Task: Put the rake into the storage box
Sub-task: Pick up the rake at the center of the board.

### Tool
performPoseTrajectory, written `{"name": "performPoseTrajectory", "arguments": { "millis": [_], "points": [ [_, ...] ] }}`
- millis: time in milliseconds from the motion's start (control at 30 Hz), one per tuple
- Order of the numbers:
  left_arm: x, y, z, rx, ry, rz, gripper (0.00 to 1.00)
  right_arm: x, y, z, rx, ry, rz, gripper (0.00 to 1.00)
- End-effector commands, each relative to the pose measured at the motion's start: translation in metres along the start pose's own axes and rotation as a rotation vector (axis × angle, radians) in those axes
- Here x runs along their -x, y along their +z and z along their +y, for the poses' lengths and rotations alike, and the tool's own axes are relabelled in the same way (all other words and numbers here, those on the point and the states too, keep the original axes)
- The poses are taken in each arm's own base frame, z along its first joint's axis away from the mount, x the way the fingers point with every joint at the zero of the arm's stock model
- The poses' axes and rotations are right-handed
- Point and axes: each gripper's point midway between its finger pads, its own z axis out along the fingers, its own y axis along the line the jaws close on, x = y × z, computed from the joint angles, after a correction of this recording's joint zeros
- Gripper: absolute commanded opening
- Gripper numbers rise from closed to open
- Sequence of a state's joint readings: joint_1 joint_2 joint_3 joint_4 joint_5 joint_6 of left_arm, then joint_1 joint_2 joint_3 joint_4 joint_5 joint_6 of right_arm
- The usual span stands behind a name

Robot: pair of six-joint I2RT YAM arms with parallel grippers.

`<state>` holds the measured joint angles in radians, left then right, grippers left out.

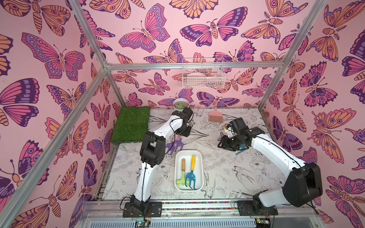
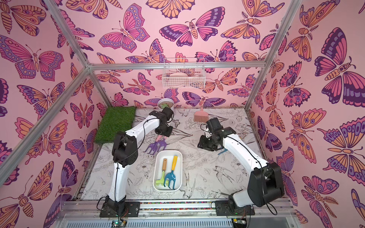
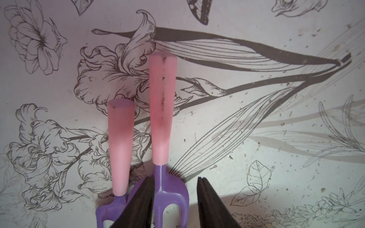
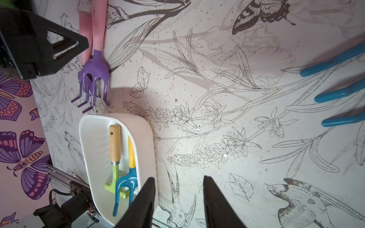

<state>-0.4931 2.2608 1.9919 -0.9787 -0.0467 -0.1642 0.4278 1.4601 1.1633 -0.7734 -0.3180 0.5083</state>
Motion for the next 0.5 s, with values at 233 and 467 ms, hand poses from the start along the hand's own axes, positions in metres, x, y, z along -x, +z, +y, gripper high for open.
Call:
{"name": "performPoseTrajectory", "arguments": {
  "millis": [233,467],
  "points": [
    [-0.002,0.026,0.003,0.031,0.018,0.054,0.41,0.006,0.015,0.001,0.009,0.034,0.035,0.42],
    [-0.003,0.034,0.011,0.069,0.001,0.062,0.43,0.011,0.019,0.005,0.016,0.032,0.043,0.42]
  ]
}}
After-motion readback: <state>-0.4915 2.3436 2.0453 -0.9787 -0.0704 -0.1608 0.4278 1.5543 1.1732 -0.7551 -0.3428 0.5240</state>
